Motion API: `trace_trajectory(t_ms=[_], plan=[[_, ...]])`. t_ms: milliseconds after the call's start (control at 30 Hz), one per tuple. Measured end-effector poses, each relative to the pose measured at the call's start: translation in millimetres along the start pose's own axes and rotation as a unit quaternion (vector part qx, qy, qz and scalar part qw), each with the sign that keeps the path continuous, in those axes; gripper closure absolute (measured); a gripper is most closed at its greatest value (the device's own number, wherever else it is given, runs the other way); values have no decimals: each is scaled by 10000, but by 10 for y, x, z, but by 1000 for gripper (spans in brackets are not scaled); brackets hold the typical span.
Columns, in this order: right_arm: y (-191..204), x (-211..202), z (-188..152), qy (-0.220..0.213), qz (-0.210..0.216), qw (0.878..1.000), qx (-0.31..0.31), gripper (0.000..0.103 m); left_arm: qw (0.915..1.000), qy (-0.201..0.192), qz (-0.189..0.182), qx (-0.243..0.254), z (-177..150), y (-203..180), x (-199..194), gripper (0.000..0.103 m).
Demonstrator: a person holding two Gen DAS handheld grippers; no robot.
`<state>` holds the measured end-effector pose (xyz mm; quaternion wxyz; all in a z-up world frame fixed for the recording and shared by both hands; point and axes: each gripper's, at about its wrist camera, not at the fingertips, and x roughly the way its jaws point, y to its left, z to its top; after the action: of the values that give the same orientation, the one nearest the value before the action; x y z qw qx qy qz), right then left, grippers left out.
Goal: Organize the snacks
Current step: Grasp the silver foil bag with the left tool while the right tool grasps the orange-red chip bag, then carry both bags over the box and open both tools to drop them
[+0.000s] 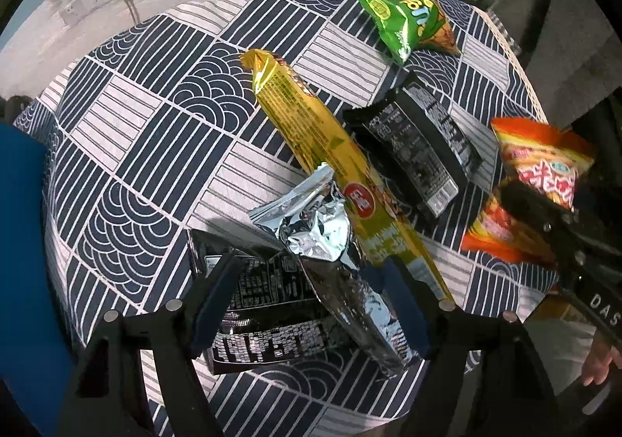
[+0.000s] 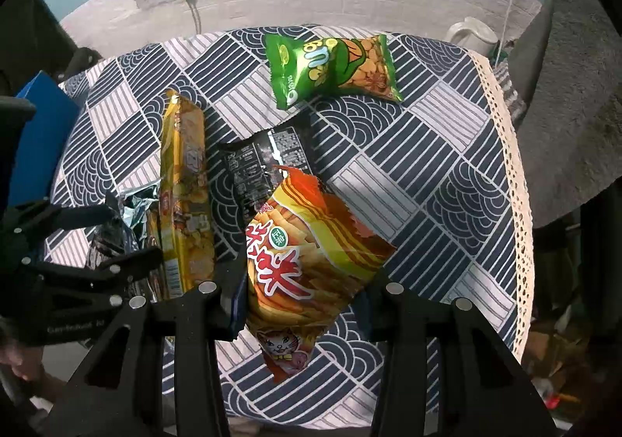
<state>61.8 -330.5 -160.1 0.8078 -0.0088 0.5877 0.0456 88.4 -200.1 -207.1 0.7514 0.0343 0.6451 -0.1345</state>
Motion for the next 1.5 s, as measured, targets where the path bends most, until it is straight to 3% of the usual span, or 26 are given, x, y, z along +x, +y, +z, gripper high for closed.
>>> trace_trajectory(t_ms=[233, 367, 433, 500, 600, 900, 1233, 1333, 1400, 1500], plan=[[1, 6, 6, 13, 27, 10000, 6, 61, 9998, -14, 20, -180, 46, -42, 57, 29], [7, 25, -8, 54, 18, 10000, -7, 61, 9997, -168, 136, -103, 37, -33, 5, 53], [-2, 29, -8, 67, 5, 10000, 3, 61, 9996, -191, 27, -188, 45, 22, -22, 61], [-2, 21, -4, 63, -4, 10000, 8, 61, 9992, -156, -172, -326, 52, 89, -52, 79], [33, -7, 10, 28, 9, 10000, -38, 61, 9989, -162, -273, -358, 67, 158, -122, 82], [148, -75, 9, -24, 6, 9999, -151, 61, 9993, -241, -258, -141, 17, 261, -271, 82], [168, -87, -18, 2, 2, 9999, -162, 61, 9995, -51, 114, 284, 41, 411, -265, 82], [169, -88, -17, 5, 4, 9999, -160, 61, 9994, 6, 244, 244, -2, 397, -189, 70], [169, -91, -13, -4, 2, 9999, -162, 61, 9992, 24, 360, 188, -34, 397, -159, 53], [171, -82, -11, -3, 3, 9999, -171, 61, 9985, 75, 503, 182, -102, 373, -113, 46]])
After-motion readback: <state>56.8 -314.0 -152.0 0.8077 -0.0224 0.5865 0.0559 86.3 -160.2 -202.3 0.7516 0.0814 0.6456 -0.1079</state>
